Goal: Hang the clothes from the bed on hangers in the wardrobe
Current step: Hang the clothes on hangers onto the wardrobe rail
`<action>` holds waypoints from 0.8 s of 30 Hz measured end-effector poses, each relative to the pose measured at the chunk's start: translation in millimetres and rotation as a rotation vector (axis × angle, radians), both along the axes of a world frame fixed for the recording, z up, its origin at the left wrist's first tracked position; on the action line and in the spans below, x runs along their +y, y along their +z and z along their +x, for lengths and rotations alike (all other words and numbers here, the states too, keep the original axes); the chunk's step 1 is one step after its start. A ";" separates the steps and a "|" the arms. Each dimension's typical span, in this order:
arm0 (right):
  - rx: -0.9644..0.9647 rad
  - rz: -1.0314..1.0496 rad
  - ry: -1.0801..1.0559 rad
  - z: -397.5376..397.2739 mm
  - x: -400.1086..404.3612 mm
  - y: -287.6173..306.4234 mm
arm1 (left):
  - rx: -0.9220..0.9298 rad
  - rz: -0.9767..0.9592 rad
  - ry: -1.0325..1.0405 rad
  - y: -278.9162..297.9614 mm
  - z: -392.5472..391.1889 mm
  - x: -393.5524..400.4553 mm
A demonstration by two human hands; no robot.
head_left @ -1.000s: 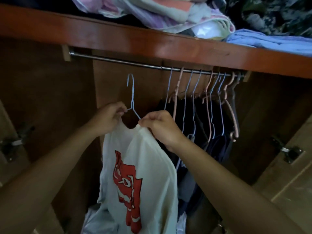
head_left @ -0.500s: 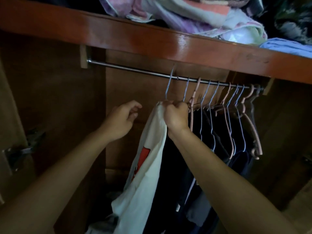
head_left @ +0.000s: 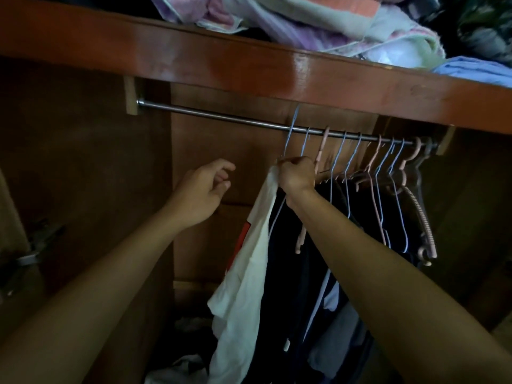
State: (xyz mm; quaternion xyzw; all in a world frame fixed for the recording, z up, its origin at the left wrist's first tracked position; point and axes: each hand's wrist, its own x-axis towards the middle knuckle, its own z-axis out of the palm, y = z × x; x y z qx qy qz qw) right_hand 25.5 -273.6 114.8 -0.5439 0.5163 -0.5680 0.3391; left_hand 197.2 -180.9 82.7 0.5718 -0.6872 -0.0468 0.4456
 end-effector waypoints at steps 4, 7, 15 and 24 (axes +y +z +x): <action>0.021 0.030 0.015 3.8 -10.0 -7.0 | -0.010 0.016 0.016 1.3 -0.1 -4.8; 0.015 0.058 0.037 4.9 -27.3 -21.4 | 0.003 0.035 0.007 1.5 -2.0 -4.0; 0.238 0.126 0.072 -2.6 -19.6 -13.1 | -0.028 0.172 0.009 -1.5 -6.4 -6.4; 0.710 0.174 0.218 -25.8 12.9 15.3 | -0.309 0.654 0.132 17.0 -14.0 0.0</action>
